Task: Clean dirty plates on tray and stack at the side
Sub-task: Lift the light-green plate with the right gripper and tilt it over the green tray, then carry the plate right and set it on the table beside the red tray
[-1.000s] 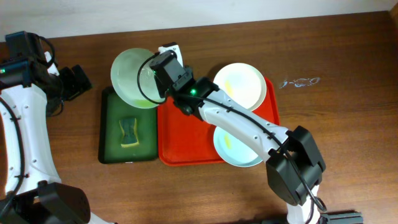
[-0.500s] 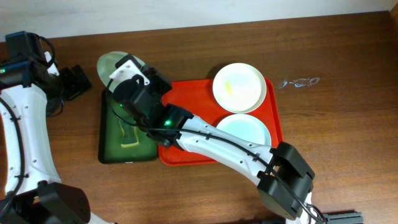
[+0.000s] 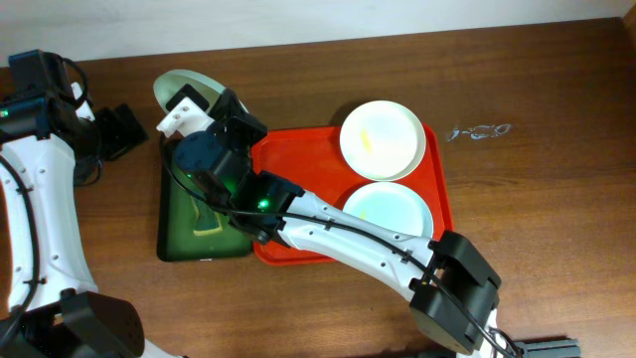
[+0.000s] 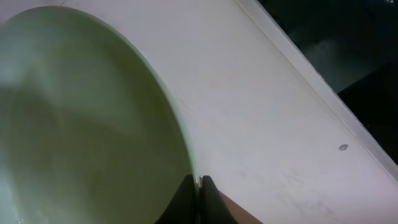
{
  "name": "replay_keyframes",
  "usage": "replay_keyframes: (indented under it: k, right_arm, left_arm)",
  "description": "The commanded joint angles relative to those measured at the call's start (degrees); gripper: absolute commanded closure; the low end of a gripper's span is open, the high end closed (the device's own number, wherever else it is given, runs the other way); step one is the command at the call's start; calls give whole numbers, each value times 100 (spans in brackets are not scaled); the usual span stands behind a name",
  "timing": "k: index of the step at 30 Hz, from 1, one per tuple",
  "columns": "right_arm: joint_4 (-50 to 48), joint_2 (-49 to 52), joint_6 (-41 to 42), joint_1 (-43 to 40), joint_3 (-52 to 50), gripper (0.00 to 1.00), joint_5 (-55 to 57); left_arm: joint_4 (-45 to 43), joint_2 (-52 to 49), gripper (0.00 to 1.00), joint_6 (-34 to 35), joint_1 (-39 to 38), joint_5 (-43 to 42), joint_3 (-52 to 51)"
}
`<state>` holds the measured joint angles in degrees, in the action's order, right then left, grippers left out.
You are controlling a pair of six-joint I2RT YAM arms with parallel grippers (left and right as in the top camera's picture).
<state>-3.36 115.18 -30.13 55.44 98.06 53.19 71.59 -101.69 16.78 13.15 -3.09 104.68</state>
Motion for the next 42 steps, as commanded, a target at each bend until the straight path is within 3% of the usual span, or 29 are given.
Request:
replay_keyframes:
  k: [1,12,17,23,26,28,30,36,42]
  right_arm:
    - [-55,-157,11,48,116,96,170]
    - [-52,-157,17,44,116,96,173]
    - [17,-157,706,44,116,96,170]
    - [98,-157,754,42,116,96,170]
    - [372,-157,1598,15,116,96,166]
    - [894,-155,2647,-90,114,96,101]
    - [1458,-155,3340,-214,114,96,-439]
    - [3069,-177,5842,-1189,118,96,-3679]
    - [3759,-549,5960,-3224,118,96,-7285]
  left_arm:
    - [7,44,1,55,15,-59,61]
    - [7,44,1,55,15,-59,61]
    - [9,44,1,55,15,-59,61]
    - [7,44,1,55,15,-59,61]
    - [7,44,1,55,15,-59,61]
    - [7,44,1,55,15,-59,61]
    - [9,44,1,55,15,-59,61]
    - [9,44,1,55,15,-59,61]
    - [9,44,1,55,15,-59,61]
